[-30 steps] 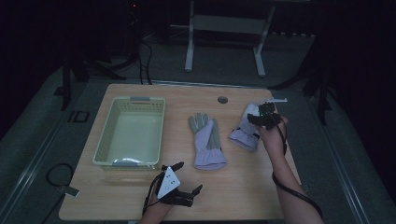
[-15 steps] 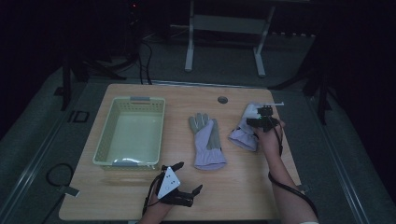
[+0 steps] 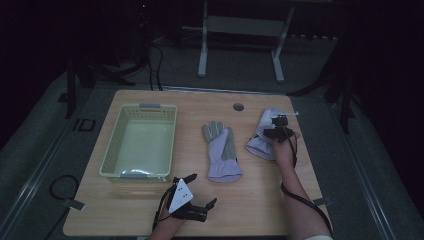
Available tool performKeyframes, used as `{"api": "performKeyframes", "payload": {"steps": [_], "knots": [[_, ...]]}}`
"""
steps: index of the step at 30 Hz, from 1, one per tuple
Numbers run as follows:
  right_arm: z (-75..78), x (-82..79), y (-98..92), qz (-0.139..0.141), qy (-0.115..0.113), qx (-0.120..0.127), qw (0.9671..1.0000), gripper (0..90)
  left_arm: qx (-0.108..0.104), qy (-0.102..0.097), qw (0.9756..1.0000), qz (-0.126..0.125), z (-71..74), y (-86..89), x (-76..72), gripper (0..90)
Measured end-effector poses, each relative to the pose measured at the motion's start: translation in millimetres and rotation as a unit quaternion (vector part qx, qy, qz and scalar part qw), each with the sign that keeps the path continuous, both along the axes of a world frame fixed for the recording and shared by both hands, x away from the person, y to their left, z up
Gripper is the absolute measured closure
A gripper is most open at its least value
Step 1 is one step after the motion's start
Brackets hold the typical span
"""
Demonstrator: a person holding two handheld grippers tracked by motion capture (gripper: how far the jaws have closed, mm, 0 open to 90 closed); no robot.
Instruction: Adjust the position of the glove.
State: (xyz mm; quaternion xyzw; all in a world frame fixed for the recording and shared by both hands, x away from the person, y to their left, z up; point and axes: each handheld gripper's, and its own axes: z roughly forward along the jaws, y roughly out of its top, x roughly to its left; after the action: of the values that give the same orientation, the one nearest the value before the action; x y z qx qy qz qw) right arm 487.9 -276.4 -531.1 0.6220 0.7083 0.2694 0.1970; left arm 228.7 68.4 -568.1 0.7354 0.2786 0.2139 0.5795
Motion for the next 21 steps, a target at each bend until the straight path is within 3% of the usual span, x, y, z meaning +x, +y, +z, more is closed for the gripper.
{"api": "performKeyframes", "payload": {"steps": [5,10,21], "knots": [[2.6,0.1,-3.2,0.012,0.001,0.008,0.9999,75.7,0.000,0.000,1.0000,0.000,0.1,0.1,0.3,0.1],[10.6,-2.5,-5.4,0.021,0.002,0.014,0.9997,79.7,-0.001,0.003,1.0000,0.002,0.0,0.3,0.5,0.1],[51.8,-22.1,-17.3,0.088,-0.003,0.031,0.9956,80.1,-0.001,0.002,1.0000,0.002,0.0,0.3,0.5,0.1]]}}
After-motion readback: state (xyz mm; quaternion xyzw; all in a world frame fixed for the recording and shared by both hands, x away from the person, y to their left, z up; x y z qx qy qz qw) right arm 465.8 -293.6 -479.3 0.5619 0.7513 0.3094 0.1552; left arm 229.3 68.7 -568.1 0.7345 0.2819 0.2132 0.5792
